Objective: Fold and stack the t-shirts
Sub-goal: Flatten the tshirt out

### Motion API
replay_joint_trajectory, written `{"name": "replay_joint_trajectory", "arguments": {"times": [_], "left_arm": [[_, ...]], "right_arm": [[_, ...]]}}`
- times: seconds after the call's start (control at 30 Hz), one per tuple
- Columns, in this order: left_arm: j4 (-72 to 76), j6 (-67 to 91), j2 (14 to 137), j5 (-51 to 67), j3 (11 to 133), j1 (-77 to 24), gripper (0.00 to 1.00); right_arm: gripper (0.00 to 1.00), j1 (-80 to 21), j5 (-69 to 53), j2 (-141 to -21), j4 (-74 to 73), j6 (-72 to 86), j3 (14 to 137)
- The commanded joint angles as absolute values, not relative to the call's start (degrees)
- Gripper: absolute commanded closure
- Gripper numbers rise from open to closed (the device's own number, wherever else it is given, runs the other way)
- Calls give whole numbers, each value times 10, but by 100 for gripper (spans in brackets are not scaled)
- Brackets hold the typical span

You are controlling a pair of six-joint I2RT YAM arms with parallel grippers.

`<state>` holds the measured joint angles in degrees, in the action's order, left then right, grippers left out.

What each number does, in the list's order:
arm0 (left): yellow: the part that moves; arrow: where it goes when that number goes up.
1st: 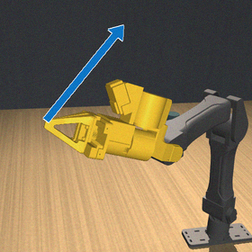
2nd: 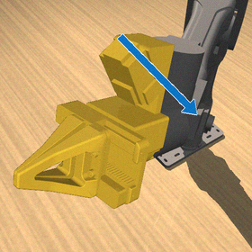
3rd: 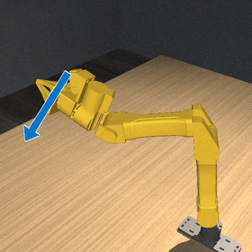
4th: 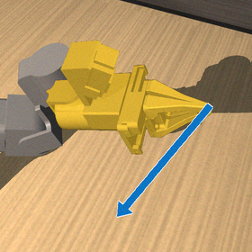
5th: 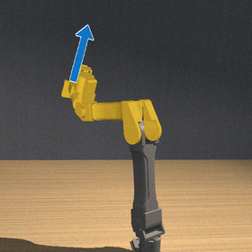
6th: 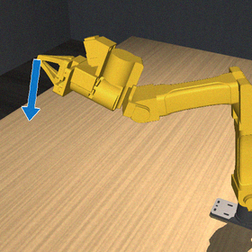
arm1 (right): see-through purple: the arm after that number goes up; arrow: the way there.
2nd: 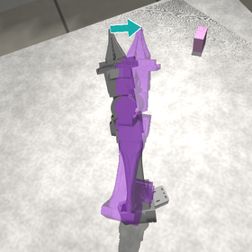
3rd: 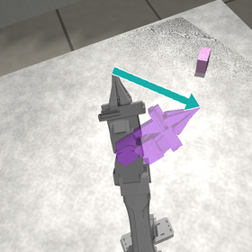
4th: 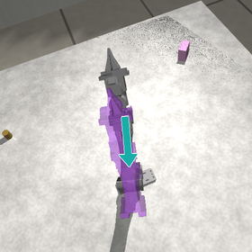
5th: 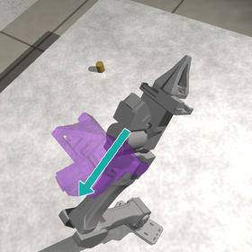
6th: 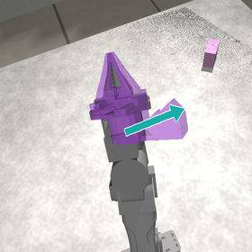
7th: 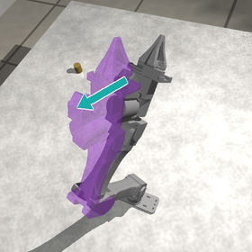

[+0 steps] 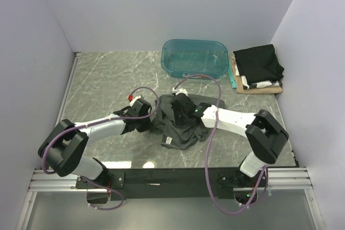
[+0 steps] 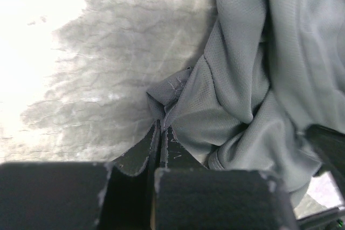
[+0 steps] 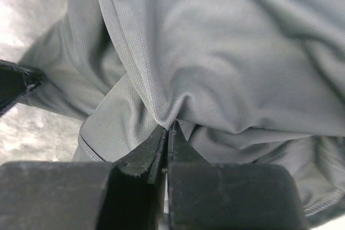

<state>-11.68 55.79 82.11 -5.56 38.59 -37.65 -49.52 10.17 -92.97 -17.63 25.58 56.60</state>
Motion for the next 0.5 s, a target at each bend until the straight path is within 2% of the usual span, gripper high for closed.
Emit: {"name": "replay_joint_trajectory", "arguments": {"times": [0.0,0.2,0.47], "left_arm": [[-135,561,811,-93,404,-378,99],[-217,575,784,-218,451,-374,99],[-333,576,775,-333,621,-292,99]], "right_arm": [[100,-497,152,-878,-146,267,567],[100,-471,240,-827,-188,258,589],[100,-318,262,-688,-213,218,583]]}}
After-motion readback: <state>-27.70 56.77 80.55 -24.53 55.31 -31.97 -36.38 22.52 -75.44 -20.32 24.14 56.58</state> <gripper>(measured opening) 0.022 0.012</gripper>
